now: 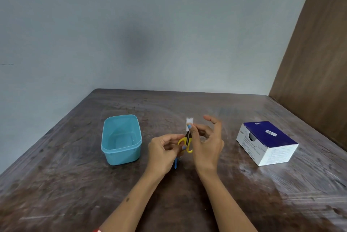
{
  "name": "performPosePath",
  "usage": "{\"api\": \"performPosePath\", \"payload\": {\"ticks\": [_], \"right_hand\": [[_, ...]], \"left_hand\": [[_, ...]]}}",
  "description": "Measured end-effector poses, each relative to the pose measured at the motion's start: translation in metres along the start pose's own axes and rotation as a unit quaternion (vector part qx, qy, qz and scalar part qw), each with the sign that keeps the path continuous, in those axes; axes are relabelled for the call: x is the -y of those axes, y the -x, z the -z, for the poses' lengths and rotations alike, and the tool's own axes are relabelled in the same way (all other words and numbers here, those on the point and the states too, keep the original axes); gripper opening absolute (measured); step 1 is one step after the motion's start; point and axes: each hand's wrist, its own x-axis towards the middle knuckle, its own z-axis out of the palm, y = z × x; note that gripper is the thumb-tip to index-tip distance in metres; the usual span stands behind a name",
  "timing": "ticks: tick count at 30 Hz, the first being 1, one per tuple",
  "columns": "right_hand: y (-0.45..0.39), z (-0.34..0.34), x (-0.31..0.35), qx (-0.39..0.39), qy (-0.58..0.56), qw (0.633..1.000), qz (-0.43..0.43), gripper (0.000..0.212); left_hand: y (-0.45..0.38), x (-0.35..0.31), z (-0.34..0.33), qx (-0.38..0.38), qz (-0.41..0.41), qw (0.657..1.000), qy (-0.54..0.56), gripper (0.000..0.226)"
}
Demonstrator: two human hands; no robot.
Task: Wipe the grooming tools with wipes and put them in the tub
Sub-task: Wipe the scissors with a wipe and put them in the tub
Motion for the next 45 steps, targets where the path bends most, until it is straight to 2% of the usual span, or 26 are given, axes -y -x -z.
{"api": "performPosePath", "payload": {"ticks": [3, 7, 13, 18, 23, 27, 34, 38, 45], "right_hand": [[0.002, -0.001, -0.001, 0.027, 0.021, 0.999, 0.004, 0.045], [-0.001, -0.001, -0.002, -0.018, 0.016, 1.000, 0.005, 0.044], [0.001, -0.001, -0.005, 0.018, 0.031, 0.999, 0.009, 0.038], [-0.005, 0.001, -0.004, -0.023, 0.014, 1.000, 0.009, 0.042], [0.000, 0.000, -0.004, 0.034, 0.040, 0.998, 0.018, 0.041], [-0.001, 0.001, -0.004, 0.020, 0.030, 0.999, 0.020, 0.043], [0.000, 0.000, -0.009, 0.049, 0.098, 0.992, 0.066, 0.017], [-0.001, 0.001, -0.015, 0.051, 0.114, 0.989, 0.074, 0.016], [0.000, 0.000, -0.019, 0.112, 0.123, 0.985, 0.035, 0.016]], "left_hand": [[0.000, -0.002, 0.001, -0.011, -0.003, 1.000, 0.011, 0.029], [-0.001, -0.002, 0.000, 0.033, 0.012, 0.999, 0.009, 0.030], [-0.002, 0.001, 0.001, -0.013, 0.005, 1.000, 0.008, 0.029], [-0.002, 0.003, -0.002, 0.020, 0.006, 1.000, -0.018, 0.029], [-0.004, 0.005, 0.001, -0.022, -0.001, 1.000, 0.007, 0.030], [-0.005, 0.005, 0.000, 0.013, 0.024, 0.998, 0.055, 0.026], [-0.009, 0.006, 0.001, -0.064, -0.005, 0.994, 0.085, 0.030], [-0.011, 0.007, 0.003, -0.091, -0.005, 0.990, 0.107, 0.033], [-0.009, 0.004, 0.004, -0.099, -0.018, 0.987, 0.123, 0.032]]}}
